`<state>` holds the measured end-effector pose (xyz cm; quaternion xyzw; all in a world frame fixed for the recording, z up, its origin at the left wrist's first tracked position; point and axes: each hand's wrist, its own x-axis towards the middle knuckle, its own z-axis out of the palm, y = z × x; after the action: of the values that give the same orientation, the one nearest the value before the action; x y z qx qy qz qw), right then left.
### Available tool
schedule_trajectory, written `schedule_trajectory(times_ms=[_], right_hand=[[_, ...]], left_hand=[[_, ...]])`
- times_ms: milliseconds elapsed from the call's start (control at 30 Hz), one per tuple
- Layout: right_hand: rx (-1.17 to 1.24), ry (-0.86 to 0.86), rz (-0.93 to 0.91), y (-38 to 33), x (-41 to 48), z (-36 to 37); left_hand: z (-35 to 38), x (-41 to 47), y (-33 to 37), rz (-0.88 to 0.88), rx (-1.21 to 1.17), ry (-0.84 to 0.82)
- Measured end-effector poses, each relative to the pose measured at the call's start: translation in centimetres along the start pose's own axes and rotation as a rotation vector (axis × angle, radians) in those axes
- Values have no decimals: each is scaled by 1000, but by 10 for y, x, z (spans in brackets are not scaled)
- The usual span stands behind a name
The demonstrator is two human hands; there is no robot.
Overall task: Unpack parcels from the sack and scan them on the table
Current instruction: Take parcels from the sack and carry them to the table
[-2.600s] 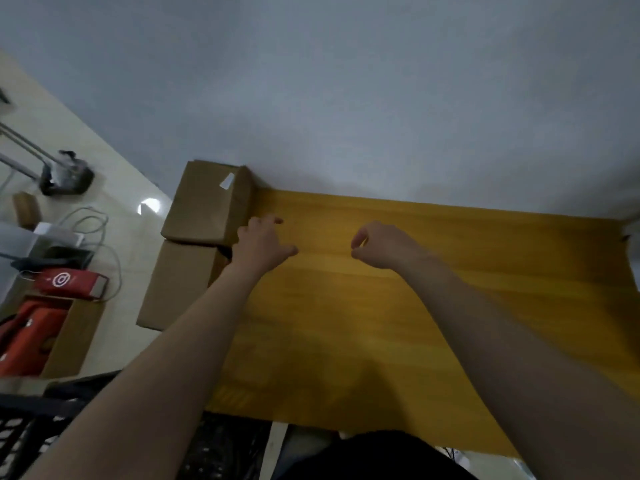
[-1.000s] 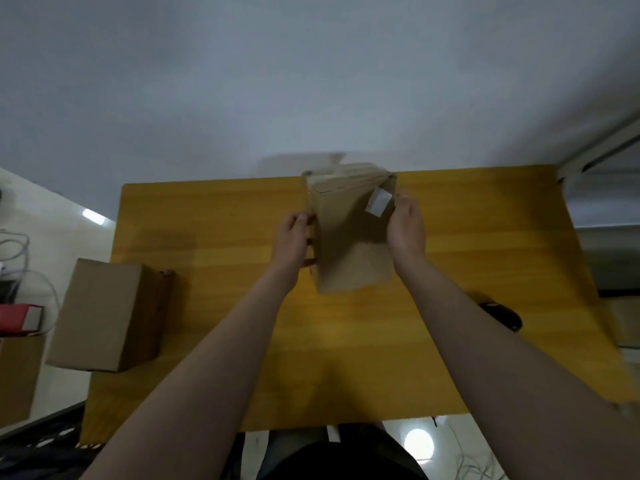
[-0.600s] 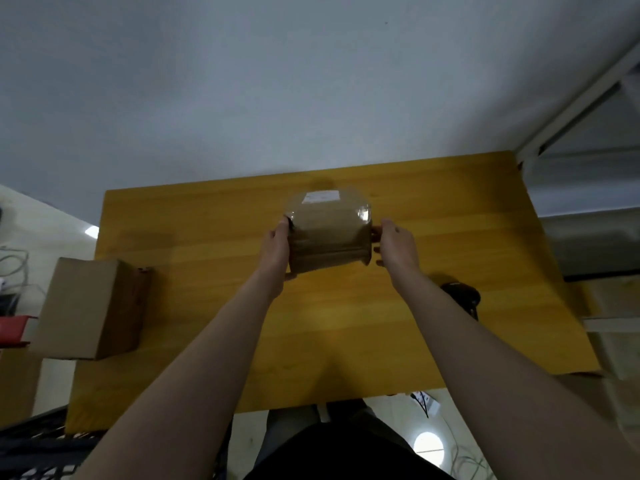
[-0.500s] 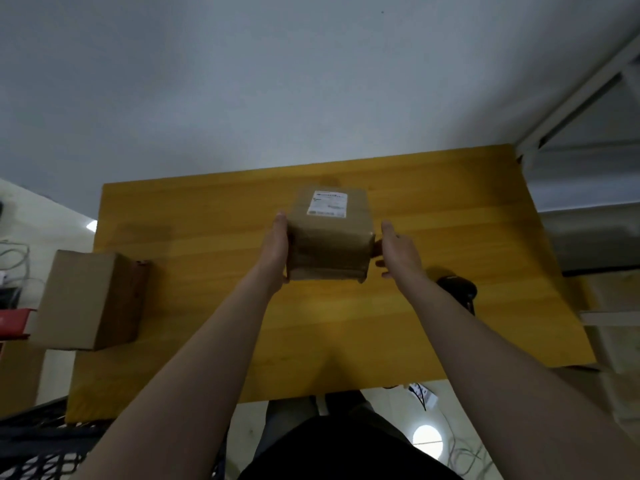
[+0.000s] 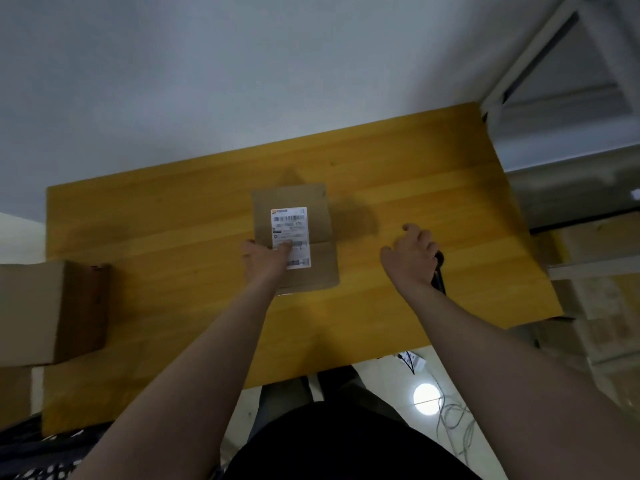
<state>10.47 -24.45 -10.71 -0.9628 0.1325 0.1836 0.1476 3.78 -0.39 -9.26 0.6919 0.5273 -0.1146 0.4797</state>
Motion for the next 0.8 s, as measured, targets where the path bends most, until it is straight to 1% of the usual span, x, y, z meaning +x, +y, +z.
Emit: schedule_trajectory(times_ms=[33, 67, 100, 167, 233, 267, 333, 433, 533, 667, 733, 800], right_hand=[[6, 24, 72, 11, 7, -1], [26, 9, 160, 22, 13, -2], [52, -42, 257, 33, 20, -2], [135, -212, 432, 54, 30, 1], [258, -360, 518, 69, 34, 6], [276, -393, 523, 75, 34, 8], [263, -445, 477, 81, 33, 13], [406, -571, 403, 70, 25, 14], [506, -548, 334, 43, 15, 2], [563, -510, 189, -2, 4, -30], [569, -544, 120, -26, -5, -47], [552, -595, 51, -51, -17, -60]], left_hand=[[6, 0, 1, 0, 18, -10], [11, 1, 1, -10, 28, -23], [16, 2, 1, -23, 29, -35], [22, 4, -1, -43, 15, -38], [24, 6, -5, -48, 11, -28], [24, 7, -8, -51, 10, -28], [22, 7, -12, -42, 7, -28], [19, 6, -15, -64, -55, -67], [13, 2, -15, -148, -151, -178], [2, -4, -14, -231, -169, -296], [-6, -10, -13, -255, -166, -328], [-17, -16, -14, -239, -129, -341]])
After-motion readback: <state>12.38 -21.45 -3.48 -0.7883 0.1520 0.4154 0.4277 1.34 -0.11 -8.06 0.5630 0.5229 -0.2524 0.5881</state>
